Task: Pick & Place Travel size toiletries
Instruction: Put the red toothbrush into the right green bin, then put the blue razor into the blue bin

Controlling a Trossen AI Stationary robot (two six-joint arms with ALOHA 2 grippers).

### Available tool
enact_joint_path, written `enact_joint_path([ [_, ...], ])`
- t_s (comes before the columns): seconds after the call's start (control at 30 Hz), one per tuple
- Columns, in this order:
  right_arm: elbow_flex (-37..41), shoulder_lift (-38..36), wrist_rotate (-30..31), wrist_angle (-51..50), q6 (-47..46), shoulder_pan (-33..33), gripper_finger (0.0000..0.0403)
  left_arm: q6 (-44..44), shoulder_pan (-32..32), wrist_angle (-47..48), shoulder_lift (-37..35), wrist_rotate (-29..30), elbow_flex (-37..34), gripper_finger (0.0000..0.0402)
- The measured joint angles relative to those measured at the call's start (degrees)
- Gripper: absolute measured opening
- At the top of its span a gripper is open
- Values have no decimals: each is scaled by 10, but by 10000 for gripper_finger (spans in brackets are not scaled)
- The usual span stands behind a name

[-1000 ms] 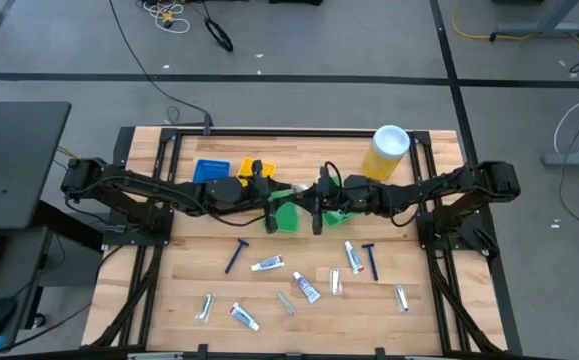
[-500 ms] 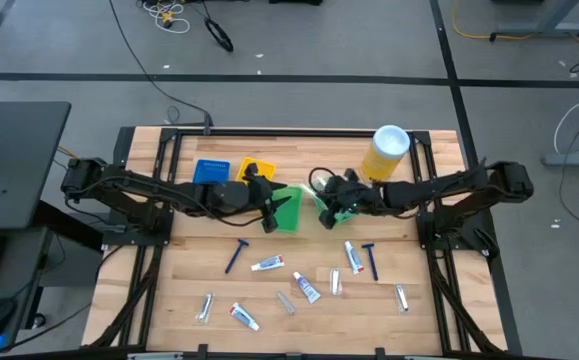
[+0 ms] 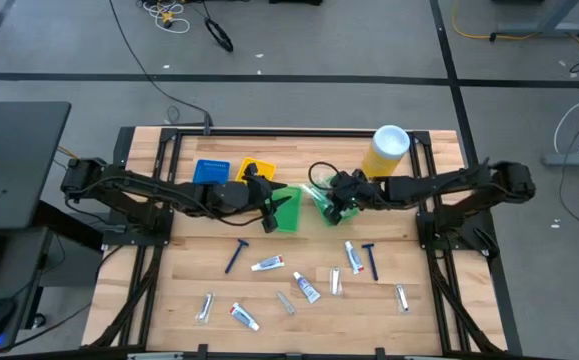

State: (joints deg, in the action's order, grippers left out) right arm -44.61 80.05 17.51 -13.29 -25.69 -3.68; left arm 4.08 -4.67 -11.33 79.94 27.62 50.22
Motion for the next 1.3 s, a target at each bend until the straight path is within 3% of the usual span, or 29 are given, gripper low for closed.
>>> enact_joint_path([
  [0.1, 0, 21, -29, -1, 12, -12, 36, 0, 0, -2, 0, -2, 0, 166],
  [0.43, 0, 48, -32, -1, 18, -17, 53, -1, 0, -1, 0, -2, 0, 166],
  [0.87, 0, 48, 0, 8, 33, -22, 137, -5, 0, 1, 0, -2, 0, 166],
  [1.1, -18, 1, 0, 4, 74, -21, 171, -12, 0, 21, 0, -3, 0, 163],
  [1.3, -27, -38, -22, 40, 125, -1, 172, 32, 0, 65, 0, -79, 0, 150],
])
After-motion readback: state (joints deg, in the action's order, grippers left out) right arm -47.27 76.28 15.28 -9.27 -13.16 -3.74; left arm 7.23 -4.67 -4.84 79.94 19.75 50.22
